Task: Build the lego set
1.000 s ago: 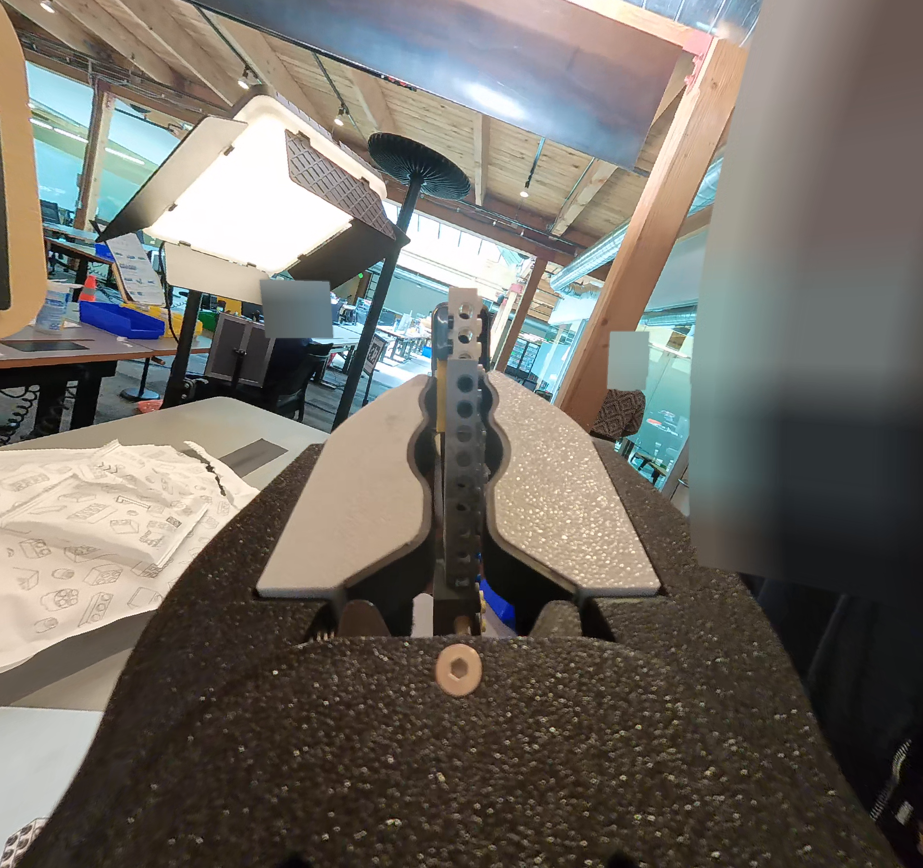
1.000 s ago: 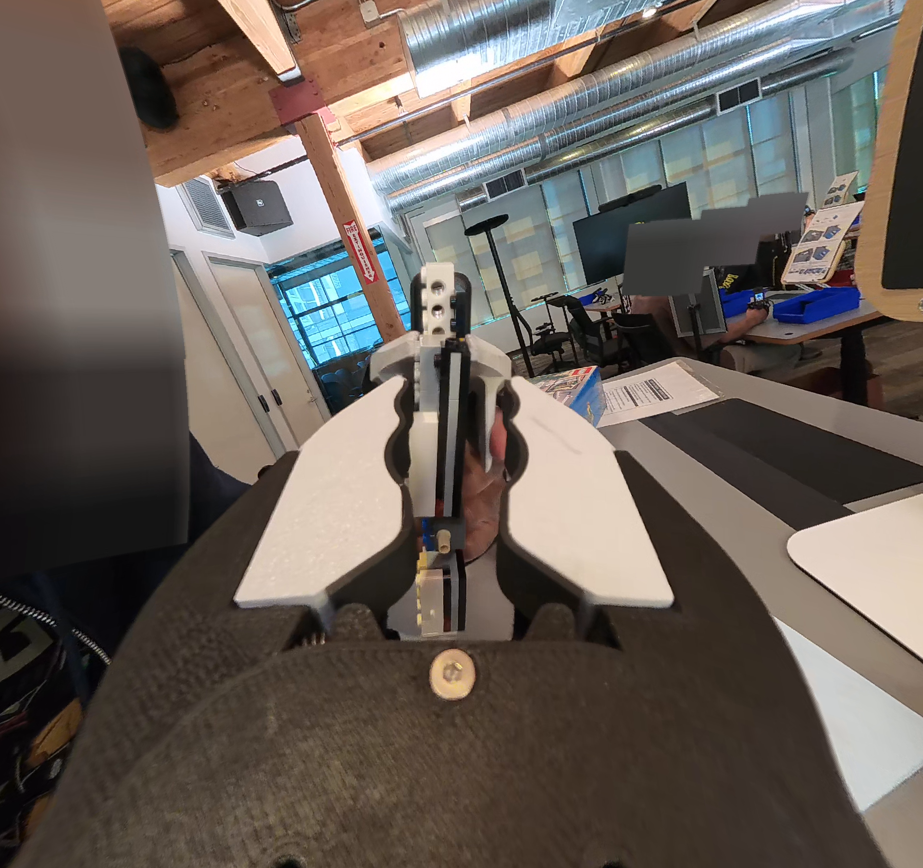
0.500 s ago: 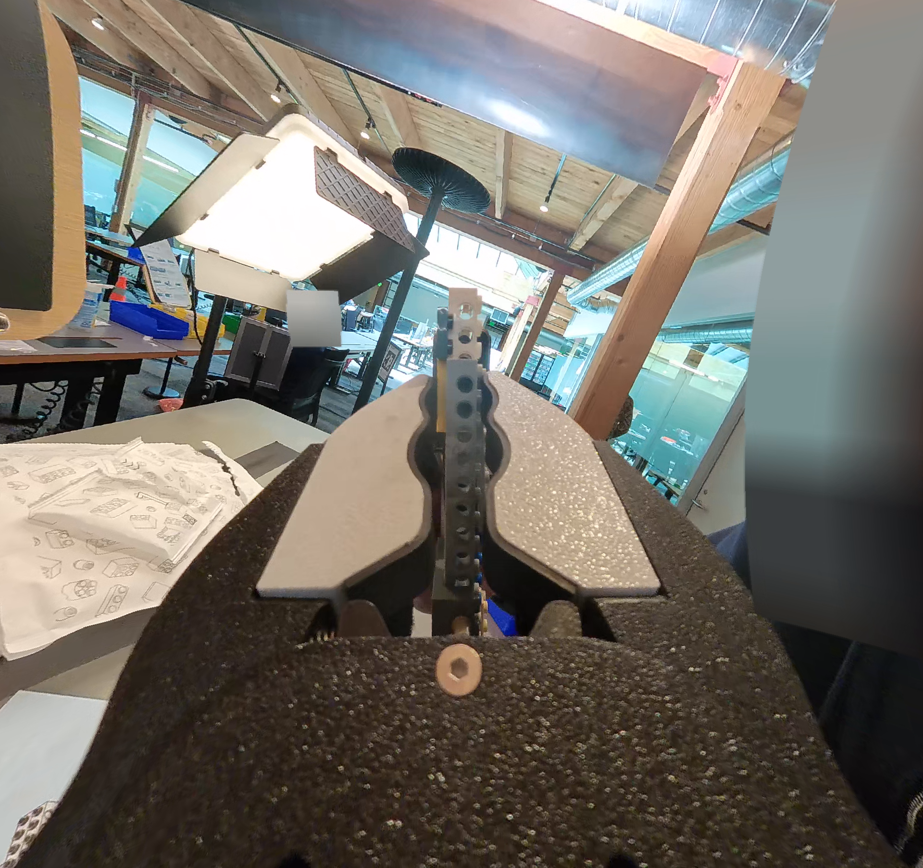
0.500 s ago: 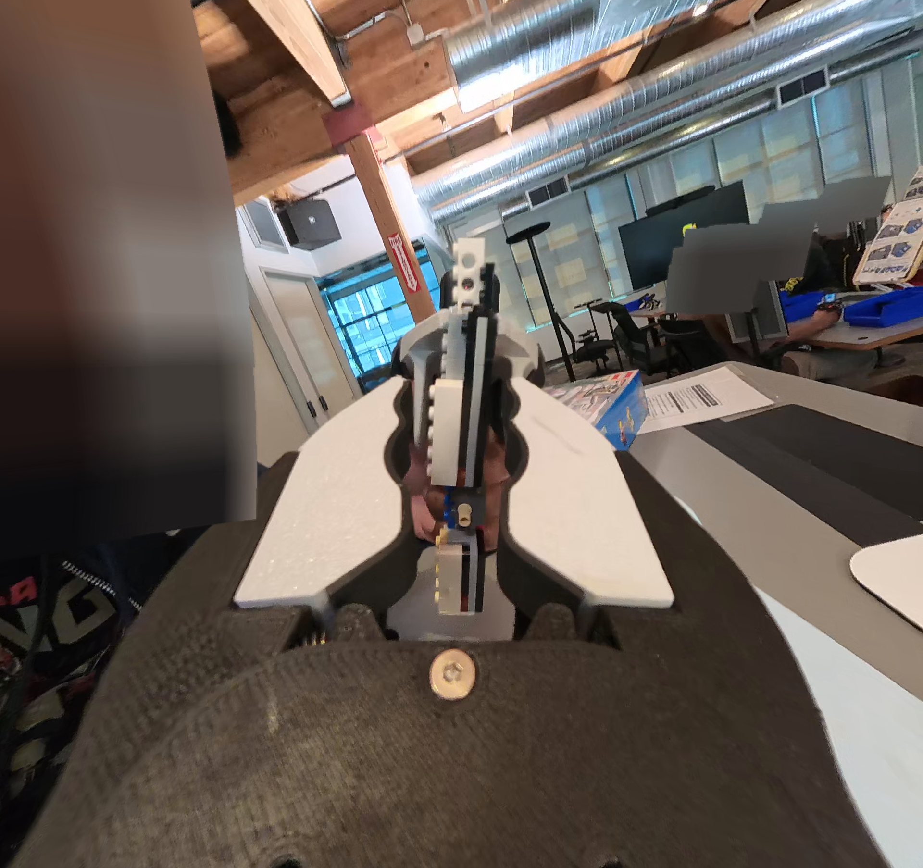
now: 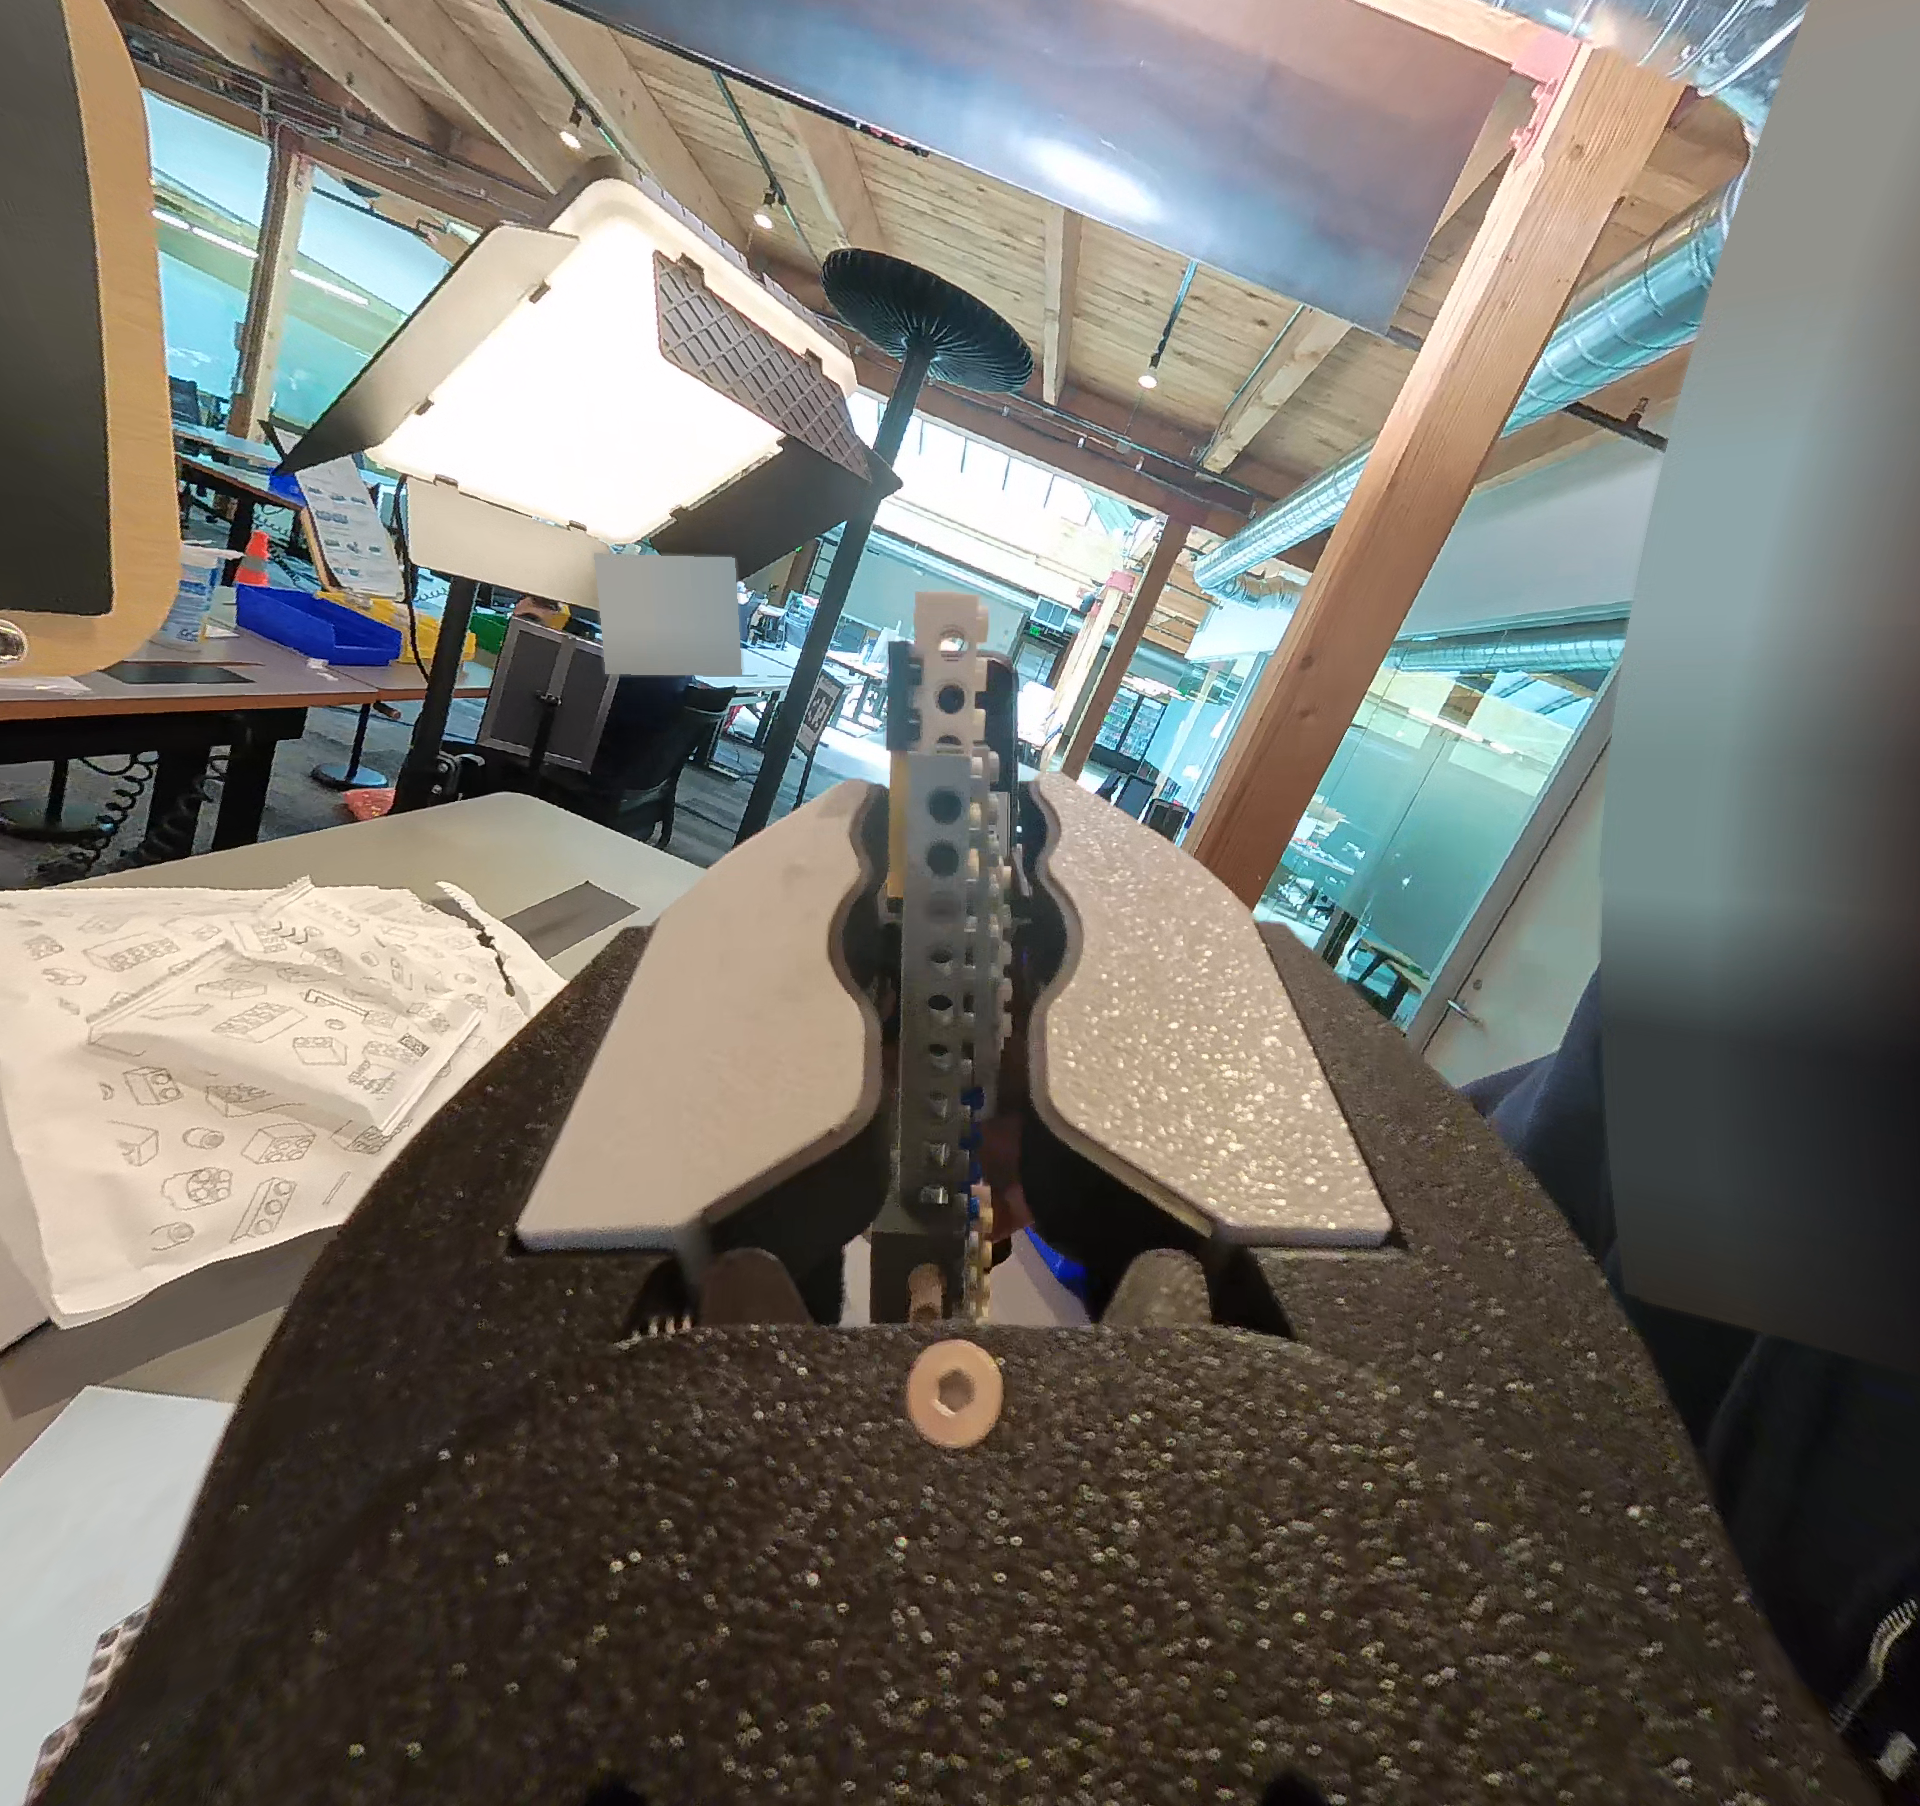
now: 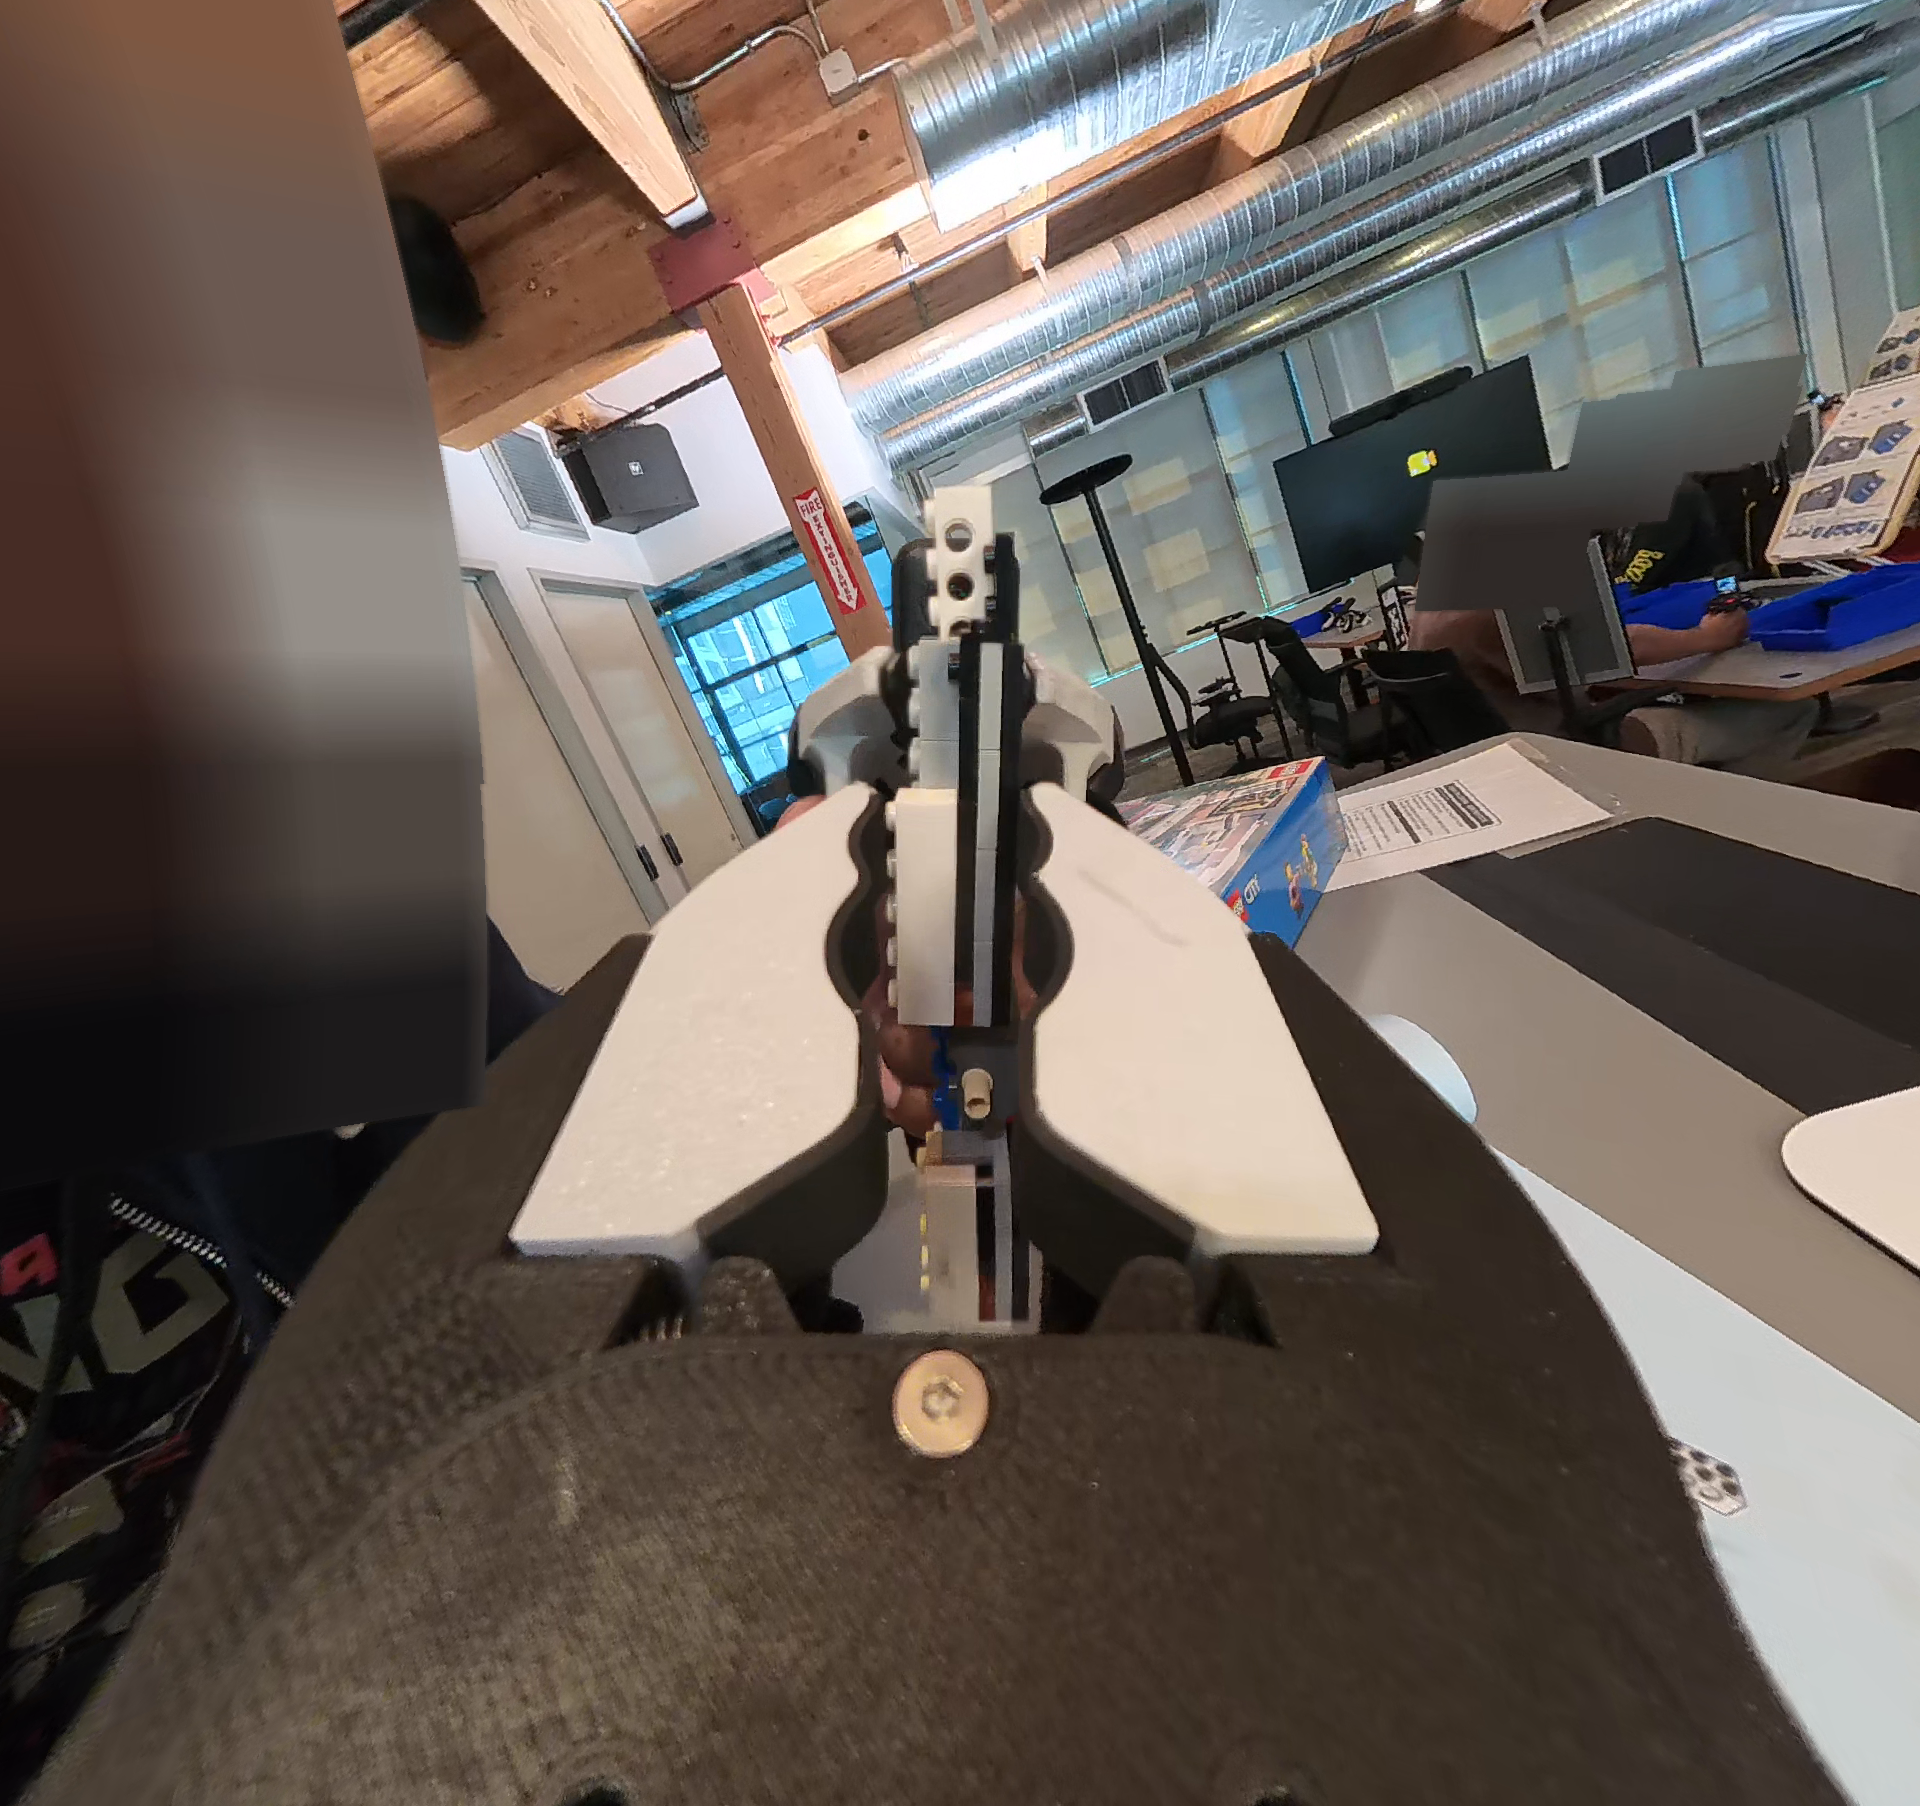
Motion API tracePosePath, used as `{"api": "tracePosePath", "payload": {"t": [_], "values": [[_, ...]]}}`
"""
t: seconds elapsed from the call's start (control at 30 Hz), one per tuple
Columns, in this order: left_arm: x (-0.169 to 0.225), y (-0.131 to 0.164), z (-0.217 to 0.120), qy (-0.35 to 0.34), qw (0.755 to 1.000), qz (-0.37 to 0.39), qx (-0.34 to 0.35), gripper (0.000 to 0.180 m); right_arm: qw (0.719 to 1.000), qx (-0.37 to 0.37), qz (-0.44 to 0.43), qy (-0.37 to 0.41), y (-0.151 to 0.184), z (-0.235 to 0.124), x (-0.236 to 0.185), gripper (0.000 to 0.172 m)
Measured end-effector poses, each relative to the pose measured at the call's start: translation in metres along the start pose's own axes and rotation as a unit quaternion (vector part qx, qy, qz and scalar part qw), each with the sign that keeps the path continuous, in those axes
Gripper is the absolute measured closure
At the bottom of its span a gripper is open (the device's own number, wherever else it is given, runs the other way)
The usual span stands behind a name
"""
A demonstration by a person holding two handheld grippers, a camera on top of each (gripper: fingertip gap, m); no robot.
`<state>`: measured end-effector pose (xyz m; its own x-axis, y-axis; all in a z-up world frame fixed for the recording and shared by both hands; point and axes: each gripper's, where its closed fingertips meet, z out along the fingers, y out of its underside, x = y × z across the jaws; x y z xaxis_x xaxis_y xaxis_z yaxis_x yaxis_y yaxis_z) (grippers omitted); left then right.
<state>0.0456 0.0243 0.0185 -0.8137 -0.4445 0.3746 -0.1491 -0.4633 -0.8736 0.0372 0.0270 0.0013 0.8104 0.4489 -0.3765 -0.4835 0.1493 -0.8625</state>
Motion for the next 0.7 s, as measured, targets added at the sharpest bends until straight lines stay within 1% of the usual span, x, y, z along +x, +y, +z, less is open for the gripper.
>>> {"api": "tracePosePath", "payload": {"t": [0.1,0.2,0.37,0.53,0.7], "values": [[-0.001,0.003,0.001,-0.003,1.0,0.005,-0.014,0.151,1.0,0.006,0.007,0.003,-0.002,-0.002,0.002,0.149],[-0.002,0.007,0.0,-0.007,0.999,0.013,-0.03,0.149,1.0,0.005,0.004,0.009,-0.003,-0.003,0.003,0.149],[-0.006,0.02,-0.002,-0.023,0.995,0.051,-0.08,0.147,1.0,0.002,0.004,0.017,-0.004,-0.004,0.005,0.149],[-0.009,0.025,-0.005,-0.025,0.993,0.047,-0.101,0.144,1.0,0.003,0.006,0.025,-0.003,-0.004,0.008,0.149],[-0.008,0.037,-0.001,-0.018,0.991,0.047,-0.124,0.143,1.0,0.015,0.014,0.024,-0.005,-0.004,0.009,0.15]]}}
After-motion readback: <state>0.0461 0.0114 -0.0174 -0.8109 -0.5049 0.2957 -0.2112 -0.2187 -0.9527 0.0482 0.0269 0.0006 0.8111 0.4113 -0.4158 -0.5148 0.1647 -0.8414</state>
